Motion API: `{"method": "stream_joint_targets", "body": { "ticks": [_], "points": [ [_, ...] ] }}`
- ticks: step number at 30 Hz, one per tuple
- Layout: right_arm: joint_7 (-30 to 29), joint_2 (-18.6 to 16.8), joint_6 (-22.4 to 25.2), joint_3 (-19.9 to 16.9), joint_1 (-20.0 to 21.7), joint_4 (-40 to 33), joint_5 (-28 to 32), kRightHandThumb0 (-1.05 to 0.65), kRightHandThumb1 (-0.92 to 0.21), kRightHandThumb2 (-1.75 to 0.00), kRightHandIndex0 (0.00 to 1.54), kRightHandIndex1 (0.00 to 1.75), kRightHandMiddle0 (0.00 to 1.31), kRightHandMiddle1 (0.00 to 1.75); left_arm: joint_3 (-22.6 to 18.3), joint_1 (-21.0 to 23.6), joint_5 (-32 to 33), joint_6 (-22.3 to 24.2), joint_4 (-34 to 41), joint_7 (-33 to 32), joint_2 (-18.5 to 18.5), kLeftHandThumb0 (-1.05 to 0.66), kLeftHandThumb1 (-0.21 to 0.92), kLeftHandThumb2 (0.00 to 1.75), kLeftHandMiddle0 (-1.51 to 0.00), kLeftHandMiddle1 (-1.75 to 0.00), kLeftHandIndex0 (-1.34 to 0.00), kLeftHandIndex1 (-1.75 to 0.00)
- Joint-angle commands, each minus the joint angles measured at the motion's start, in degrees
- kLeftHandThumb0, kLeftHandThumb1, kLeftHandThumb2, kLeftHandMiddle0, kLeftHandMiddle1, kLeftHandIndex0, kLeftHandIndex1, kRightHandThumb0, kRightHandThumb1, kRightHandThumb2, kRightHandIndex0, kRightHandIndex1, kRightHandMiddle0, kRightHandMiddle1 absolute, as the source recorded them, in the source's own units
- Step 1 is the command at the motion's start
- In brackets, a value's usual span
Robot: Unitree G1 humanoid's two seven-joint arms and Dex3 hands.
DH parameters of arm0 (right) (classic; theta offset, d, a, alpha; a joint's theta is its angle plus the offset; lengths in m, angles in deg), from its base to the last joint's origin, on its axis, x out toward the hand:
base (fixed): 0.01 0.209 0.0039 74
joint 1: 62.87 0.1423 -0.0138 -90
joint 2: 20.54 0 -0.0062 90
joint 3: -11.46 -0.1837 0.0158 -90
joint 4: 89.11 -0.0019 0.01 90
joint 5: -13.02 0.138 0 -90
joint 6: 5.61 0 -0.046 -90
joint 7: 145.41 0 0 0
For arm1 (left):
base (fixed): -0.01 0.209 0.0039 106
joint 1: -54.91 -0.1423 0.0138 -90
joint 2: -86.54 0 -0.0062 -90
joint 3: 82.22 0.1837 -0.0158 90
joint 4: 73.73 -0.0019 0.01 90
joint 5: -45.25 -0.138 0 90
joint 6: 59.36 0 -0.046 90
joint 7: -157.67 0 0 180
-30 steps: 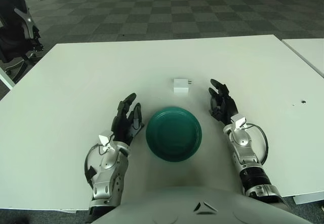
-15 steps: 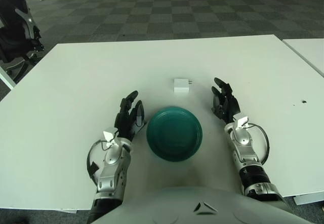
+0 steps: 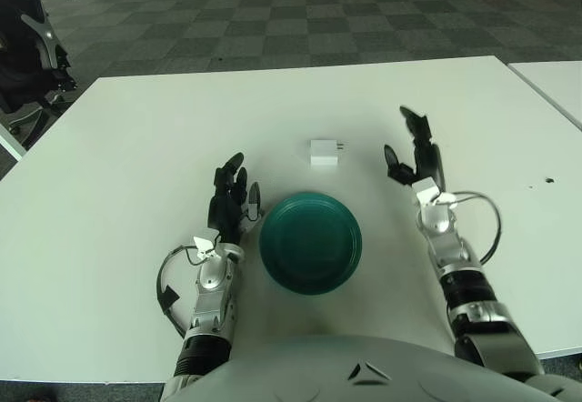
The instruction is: Put the charger into the plate.
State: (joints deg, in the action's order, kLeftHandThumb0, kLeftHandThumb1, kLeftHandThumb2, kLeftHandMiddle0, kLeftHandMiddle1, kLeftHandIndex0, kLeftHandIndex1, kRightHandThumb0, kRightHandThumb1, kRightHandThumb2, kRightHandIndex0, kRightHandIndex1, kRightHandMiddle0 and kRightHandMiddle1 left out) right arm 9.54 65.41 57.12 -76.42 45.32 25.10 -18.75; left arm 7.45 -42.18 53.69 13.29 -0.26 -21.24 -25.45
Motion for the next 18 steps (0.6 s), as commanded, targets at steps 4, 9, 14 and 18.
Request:
{"method": "stream_joint_targets", "body": {
  "ticks": [4, 9, 14, 18],
  "points": [
    [-6.29, 1.22, 7.14, 10.52, 13.3, 1.61, -17.96, -0.78, -0.92, -0.56, 0.3, 0.05, 0.0, 0.63, -0.22, -0.45, -1.48, 0.49, -7.65, -0.34, -0.55, -0.74, 0.92, 0.72, -0.27, 0.0, 0.0, -0.88],
    [-7.61, 0.59, 11.83, 18.54, 20.62, 10.56, -25.86, -0.8, -0.92, -0.58, 0.29, 0.04, 0.0, 0.59, 0.21, -0.69, -2.26, -1.16, -7.98, -0.29, -1.06, -0.73, 0.92, 0.74, -0.27, 0.0, 0.0, -0.91],
    [-9.45, 0.17, 13.01, 24.88, 25.27, 18.17, -29.38, -0.83, -0.92, -0.64, 0.27, 0.02, 0.0, 0.53, 0.61, -1.0, -3.36, -1.82, -8.05, -0.48, -1.5, -0.73, 0.92, 0.76, -0.26, 0.0, 0.0, -0.88],
    [-11.35, -0.64, 12.94, 28.49, 28.5, 24.94, -30.24, -0.85, -0.92, -0.66, 0.27, 0.02, 0.0, 0.5, 1.21, -1.38, -4.43, -1.99, -7.55, -0.87, -1.63, -0.74, 0.92, 0.77, -0.25, 0.0, 0.0, -0.84]
  ]
}}
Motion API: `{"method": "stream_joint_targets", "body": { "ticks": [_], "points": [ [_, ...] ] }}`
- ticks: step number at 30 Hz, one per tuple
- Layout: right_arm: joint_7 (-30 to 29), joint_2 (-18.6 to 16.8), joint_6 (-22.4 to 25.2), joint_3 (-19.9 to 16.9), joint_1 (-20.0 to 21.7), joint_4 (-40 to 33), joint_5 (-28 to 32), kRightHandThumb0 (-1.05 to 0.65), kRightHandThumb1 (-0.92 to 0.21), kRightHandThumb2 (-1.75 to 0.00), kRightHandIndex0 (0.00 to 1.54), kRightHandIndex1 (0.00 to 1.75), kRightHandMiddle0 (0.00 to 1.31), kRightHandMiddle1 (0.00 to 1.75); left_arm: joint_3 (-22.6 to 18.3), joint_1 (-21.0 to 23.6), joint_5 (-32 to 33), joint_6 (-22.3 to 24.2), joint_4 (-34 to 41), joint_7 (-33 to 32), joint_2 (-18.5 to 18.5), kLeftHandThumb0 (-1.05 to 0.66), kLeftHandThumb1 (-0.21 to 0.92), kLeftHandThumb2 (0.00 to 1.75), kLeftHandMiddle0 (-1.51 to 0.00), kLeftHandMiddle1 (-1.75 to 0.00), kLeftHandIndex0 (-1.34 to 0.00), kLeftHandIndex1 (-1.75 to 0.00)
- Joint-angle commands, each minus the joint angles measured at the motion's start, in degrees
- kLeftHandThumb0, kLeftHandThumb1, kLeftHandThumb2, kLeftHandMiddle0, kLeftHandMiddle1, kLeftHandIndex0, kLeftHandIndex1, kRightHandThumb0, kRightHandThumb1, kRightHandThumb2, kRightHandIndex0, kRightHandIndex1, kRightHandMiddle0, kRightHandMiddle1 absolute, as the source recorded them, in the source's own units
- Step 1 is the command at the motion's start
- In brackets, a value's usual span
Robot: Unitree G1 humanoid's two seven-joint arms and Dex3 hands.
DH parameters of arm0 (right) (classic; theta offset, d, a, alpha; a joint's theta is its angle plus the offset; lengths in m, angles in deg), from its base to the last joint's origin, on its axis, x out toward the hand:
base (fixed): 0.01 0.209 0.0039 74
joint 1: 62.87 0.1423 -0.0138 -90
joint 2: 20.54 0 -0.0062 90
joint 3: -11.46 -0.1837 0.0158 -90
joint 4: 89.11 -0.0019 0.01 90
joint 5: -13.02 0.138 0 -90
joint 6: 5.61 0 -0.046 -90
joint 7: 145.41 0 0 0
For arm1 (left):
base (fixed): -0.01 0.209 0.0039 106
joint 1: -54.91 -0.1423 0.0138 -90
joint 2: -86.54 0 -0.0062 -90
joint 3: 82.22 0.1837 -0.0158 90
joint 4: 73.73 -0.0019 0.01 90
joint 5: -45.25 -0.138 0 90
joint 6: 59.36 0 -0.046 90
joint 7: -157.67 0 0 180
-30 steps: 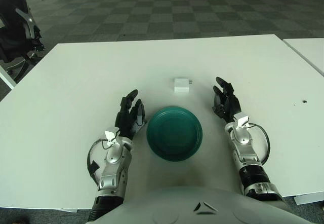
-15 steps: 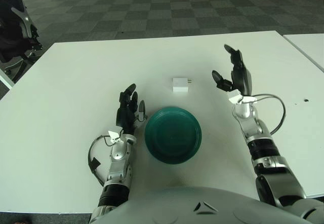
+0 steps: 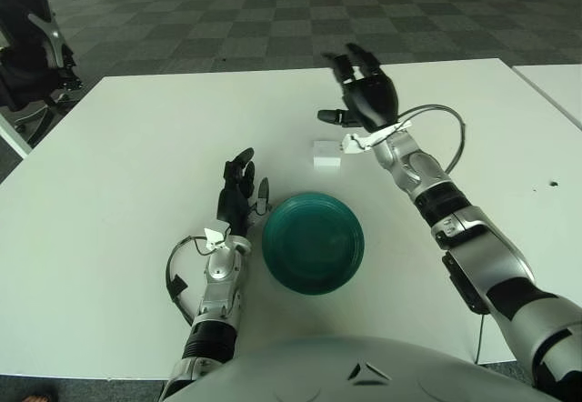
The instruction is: Put the charger into the plate.
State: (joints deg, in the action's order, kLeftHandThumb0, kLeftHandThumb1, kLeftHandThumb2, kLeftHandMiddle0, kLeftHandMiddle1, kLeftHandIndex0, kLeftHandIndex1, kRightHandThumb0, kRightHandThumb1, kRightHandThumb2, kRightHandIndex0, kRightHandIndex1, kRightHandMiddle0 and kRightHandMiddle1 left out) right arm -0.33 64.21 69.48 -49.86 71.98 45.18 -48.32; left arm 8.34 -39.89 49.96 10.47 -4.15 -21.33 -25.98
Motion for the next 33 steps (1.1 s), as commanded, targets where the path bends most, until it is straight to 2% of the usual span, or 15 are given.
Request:
{"method": "stream_joint_targets", "body": {
  "ticks": [1, 10, 16, 24, 33],
  "points": [
    [-1.76, 0.5, 0.49, 2.44, 2.41, 5.9, -0.55, -0.85, -0.92, -0.66, 0.26, 0.01, 0.0, 0.48, 0.49, -3.75, -0.98, 0.83, -3.54, -0.97, -1.21, -0.74, 0.92, 0.77, -0.25, 0.0, 0.0, -0.83],
    [4.52, -1.48, 2.97, 6.18, 5.56, 7.42, 0.5, -0.85, -0.92, -0.69, 0.19, 0.0, 0.0, 0.35, 1.88, -5.08, -2.35, 3.05, -0.43, -1.71, -1.68, -0.76, 0.92, 0.77, -0.24, 0.0, 0.0, -0.79],
    [8.06, -3.4, 5.17, 8.05, 4.72, 6.44, 1.08, -0.85, -0.92, -0.72, 0.18, 0.0, 0.0, 0.37, 2.65, -5.31, -2.74, 3.93, 0.41, -2.58, -1.85, -0.77, 0.92, 0.76, -0.25, 0.0, 0.0, -0.81],
    [9.58, -3.77, 5.21, 9.47, 2.54, 6.38, 2.55, -0.82, -0.92, -0.74, 0.2, 0.01, 0.0, 0.36, 3.2, -5.47, -2.6, 4.25, 0.56, -3.2, -2.44, -0.77, 0.92, 0.75, -0.26, -0.01, 0.0, -0.83],
    [9.22, -3.75, 6.16, 10.97, 1.83, 11.59, 2.79, -0.82, -0.92, -0.75, 0.19, 0.0, 0.0, 0.34, 3.52, -6.26, -1.49, 3.43, 0.9, -3.91, -3.03, -0.76, 0.92, 0.74, -0.27, -0.01, 0.0, -0.87]
  ]
}}
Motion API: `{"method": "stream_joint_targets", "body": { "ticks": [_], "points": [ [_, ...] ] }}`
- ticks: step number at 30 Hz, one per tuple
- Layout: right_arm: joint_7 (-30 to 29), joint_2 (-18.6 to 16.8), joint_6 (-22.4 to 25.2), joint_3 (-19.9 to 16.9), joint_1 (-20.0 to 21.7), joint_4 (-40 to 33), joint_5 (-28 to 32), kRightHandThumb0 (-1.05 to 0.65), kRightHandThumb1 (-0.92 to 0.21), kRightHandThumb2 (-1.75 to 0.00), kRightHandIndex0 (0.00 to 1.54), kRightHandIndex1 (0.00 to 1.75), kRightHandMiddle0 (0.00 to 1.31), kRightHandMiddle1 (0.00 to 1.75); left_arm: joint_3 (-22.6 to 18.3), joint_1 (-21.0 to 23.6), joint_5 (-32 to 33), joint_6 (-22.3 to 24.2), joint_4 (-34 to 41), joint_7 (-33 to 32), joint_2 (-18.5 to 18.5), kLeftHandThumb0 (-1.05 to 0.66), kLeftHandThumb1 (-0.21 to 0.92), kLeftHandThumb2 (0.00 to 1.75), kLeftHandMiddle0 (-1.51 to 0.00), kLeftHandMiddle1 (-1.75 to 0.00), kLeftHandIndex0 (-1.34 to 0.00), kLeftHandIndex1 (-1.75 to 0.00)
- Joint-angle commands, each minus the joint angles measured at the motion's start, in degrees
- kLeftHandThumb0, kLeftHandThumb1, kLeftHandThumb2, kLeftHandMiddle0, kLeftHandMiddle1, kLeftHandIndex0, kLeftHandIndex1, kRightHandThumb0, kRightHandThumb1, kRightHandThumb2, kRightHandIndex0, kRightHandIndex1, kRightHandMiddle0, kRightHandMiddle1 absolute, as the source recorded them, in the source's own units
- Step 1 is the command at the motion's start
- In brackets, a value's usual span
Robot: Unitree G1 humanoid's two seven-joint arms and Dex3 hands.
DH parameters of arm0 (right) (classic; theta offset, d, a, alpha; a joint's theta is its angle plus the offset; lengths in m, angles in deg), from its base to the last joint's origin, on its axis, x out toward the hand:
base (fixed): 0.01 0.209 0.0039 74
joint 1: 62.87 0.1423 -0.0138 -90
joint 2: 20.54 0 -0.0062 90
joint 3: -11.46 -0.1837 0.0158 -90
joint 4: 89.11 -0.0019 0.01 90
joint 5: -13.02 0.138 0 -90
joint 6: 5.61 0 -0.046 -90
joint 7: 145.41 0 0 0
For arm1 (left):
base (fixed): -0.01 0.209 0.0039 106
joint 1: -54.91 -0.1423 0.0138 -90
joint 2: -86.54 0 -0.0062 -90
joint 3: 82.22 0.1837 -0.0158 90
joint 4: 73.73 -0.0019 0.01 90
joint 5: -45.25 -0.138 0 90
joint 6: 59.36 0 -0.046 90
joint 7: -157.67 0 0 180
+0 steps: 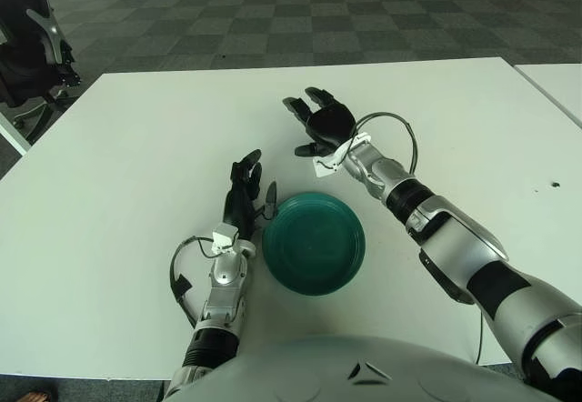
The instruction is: Put the charger into the plate.
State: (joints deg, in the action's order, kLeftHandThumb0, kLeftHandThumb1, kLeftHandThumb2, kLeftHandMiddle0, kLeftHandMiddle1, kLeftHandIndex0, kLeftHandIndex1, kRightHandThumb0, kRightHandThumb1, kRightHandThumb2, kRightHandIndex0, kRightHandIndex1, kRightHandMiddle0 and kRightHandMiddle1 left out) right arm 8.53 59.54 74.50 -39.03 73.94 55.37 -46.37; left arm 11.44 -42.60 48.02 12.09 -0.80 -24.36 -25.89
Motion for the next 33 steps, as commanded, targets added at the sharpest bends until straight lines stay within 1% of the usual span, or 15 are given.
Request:
{"method": "stream_joint_targets", "body": {
  "ticks": [1, 9, 11, 15, 20, 27, 33],
  "points": [
    [0.44, 0.93, 1.26, 0.21, -0.09, 1.57, 0.9, -0.82, -0.92, -0.74, 0.19, 0.0, 0.0, 0.34, 0.52, -3.59, 0.34, 1.72, -2.45, -1.01, -3.09, -0.76, 0.92, 0.74, -0.27, -0.01, 0.0, -0.87],
    [1.26, 0.66, 2.73, 1.41, -1.15, 1.98, 0.83, -0.84, -0.92, -0.7, 0.14, 0.0, 0.0, 0.33, 1.55, -3.71, -1.19, 0.65, -2.66, -1.92, -2.51, -0.77, 0.92, 0.75, -0.27, -0.01, 0.0, -0.82],
    [0.79, -0.15, 3.71, 2.12, -2.14, 2.59, 0.48, -0.85, -0.92, -0.71, 0.12, 0.0, 0.0, 0.32, 1.7, -3.68, -1.23, 0.29, -2.89, -1.72, -2.4, -0.77, 0.92, 0.76, -0.26, -0.01, 0.0, -0.8],
    [-1.43, -2.03, 5.28, 3.86, -3.54, 7.53, -0.17, -0.86, -0.92, -0.72, 0.08, 0.0, 0.0, 0.3, 2.19, -3.83, -1.23, -1.05, -3.02, -1.01, -2.15, -0.76, 0.92, 0.77, -0.26, 0.0, 0.0, -0.78],
    [-2.16, -2.66, 5.72, 4.72, -3.12, 11.37, 0.45, -0.89, -0.92, -0.74, 0.05, 0.0, 0.0, 0.27, 2.51, -3.95, -0.52, -1.86, -2.81, -0.55, -2.48, -0.74, 0.92, 0.76, -0.25, 0.0, 0.0, -0.77],
    [-0.04, -2.8, 5.33, 4.04, -1.99, 15.8, 2.76, -0.91, -0.92, -0.77, 0.04, 0.0, 0.0, 0.25, 2.44, -4.89, 0.88, -0.79, -1.73, -0.74, -3.2, -0.73, 0.92, 0.73, -0.27, -0.01, 0.0, -0.77],
    [5.22, -2.45, 5.68, 2.81, -1.19, 20.28, 5.52, -0.91, -0.92, -0.78, 0.04, 0.0, 0.0, 0.24, 2.95, -5.35, -2.47, -1.43, -1.97, -3.99, -2.55, -0.72, 0.92, 0.76, -0.33, -0.04, 0.0, -0.84]
  ]
}}
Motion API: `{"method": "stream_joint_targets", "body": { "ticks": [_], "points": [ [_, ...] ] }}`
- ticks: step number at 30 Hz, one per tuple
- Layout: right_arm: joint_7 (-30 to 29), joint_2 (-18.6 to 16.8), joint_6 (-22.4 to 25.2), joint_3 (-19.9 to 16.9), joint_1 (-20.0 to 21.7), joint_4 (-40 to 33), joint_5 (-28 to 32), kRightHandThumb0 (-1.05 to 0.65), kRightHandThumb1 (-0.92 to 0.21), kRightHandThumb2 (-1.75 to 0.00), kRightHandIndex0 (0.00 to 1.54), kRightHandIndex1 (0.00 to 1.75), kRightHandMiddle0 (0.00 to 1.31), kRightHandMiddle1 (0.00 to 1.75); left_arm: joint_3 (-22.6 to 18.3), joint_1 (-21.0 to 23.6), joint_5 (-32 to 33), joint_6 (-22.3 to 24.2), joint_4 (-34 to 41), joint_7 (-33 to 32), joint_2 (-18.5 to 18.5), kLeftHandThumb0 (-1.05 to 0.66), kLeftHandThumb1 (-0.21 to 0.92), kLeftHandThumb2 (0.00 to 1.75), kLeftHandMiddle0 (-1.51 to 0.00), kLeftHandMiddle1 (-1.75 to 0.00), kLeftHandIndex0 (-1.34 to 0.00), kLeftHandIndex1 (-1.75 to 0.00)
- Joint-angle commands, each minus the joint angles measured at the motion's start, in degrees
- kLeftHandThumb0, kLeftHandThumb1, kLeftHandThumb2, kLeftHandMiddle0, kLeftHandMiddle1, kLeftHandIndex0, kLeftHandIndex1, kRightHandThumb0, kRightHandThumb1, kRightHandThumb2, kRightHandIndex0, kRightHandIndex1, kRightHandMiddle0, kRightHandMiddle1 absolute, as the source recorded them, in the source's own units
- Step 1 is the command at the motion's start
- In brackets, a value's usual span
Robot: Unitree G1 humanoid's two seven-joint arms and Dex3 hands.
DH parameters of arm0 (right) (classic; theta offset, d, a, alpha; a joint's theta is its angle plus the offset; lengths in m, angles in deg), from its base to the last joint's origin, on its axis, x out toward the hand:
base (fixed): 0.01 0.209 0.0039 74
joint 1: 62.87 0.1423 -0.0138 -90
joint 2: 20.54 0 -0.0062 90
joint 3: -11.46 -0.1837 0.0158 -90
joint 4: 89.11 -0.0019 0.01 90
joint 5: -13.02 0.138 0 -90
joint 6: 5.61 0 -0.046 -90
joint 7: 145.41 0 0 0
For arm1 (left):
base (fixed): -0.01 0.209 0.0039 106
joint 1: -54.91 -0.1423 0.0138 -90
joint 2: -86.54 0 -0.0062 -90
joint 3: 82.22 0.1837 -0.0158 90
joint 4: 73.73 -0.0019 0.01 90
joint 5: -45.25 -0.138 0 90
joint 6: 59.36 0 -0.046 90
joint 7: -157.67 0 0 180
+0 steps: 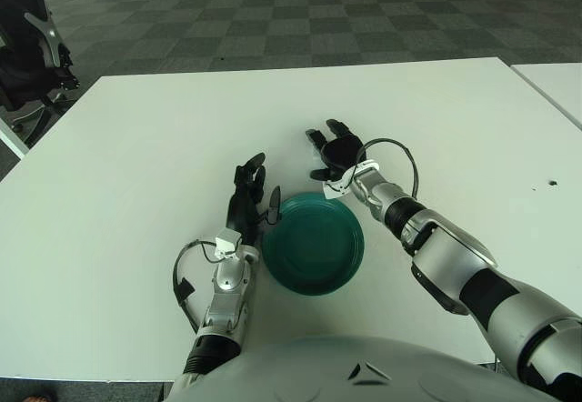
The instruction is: Put the charger into the plate.
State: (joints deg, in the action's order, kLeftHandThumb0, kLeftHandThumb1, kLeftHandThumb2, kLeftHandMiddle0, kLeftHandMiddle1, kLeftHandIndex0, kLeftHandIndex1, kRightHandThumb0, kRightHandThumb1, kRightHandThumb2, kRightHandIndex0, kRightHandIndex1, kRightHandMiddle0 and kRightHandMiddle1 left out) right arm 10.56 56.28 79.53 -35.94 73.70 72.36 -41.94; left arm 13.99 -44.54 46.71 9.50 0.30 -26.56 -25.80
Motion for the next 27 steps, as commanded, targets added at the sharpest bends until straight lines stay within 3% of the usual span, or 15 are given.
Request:
{"method": "stream_joint_targets", "body": {
  "ticks": [1, 8, 18, 22, 27],
  "points": [
    [3.77, 0.78, 0.71, -0.32, -0.9, 3.76, 1.34, -0.9, -0.92, -0.77, 0.04, 0.0, 0.0, 0.23, 0.51, -3.36, -1.58, 1.05, -3.17, -2.16, -2.5, -0.72, 0.92, 0.77, -0.34, -0.04, 0.0, -0.85],
    [7.74, 0.08, 1.23, -0.02, -1.41, 5.75, 2.52, -0.9, -0.92, -0.75, 0.04, 0.0, 0.0, 0.2, 0.73, -2.93, -1.38, 0.96, -3.41, -2.08, -2.41, -0.72, 0.92, 0.8, -0.34, -0.04, 0.0, -0.83],
    [14.8, -0.98, 2.32, -0.34, -6.66, 8.43, 4.26, -0.87, -0.92, -0.67, 0.06, 0.01, 0.0, 0.17, 1.58, -3.3, 2.08, 1.51, -2.05, -0.47, -3.88, -0.72, 0.92, 0.75, -0.29, -0.01, 0.0, -0.71],
    [18.51, -0.68, 2.84, -0.69, -6.91, 8.79, 4.95, -0.86, -0.92, -0.64, 0.06, 0.01, 0.0, 0.13, 2.14, -3.91, 2.55, 1.17, -1.27, -0.69, -4.42, -0.71, 0.92, 0.73, -0.27, 0.0, 0.0, -0.67],
    [23.42, -0.33, 3.36, -2.28, -6.63, 9.08, 6.53, -0.85, -0.92, -0.59, 0.17, 0.05, 0.0, 0.17, 2.61, -4.84, 3.27, 1.09, -0.46, -1.08, -4.84, -0.71, 0.92, 0.7, -0.27, -0.01, 0.0, -0.7]
  ]
}}
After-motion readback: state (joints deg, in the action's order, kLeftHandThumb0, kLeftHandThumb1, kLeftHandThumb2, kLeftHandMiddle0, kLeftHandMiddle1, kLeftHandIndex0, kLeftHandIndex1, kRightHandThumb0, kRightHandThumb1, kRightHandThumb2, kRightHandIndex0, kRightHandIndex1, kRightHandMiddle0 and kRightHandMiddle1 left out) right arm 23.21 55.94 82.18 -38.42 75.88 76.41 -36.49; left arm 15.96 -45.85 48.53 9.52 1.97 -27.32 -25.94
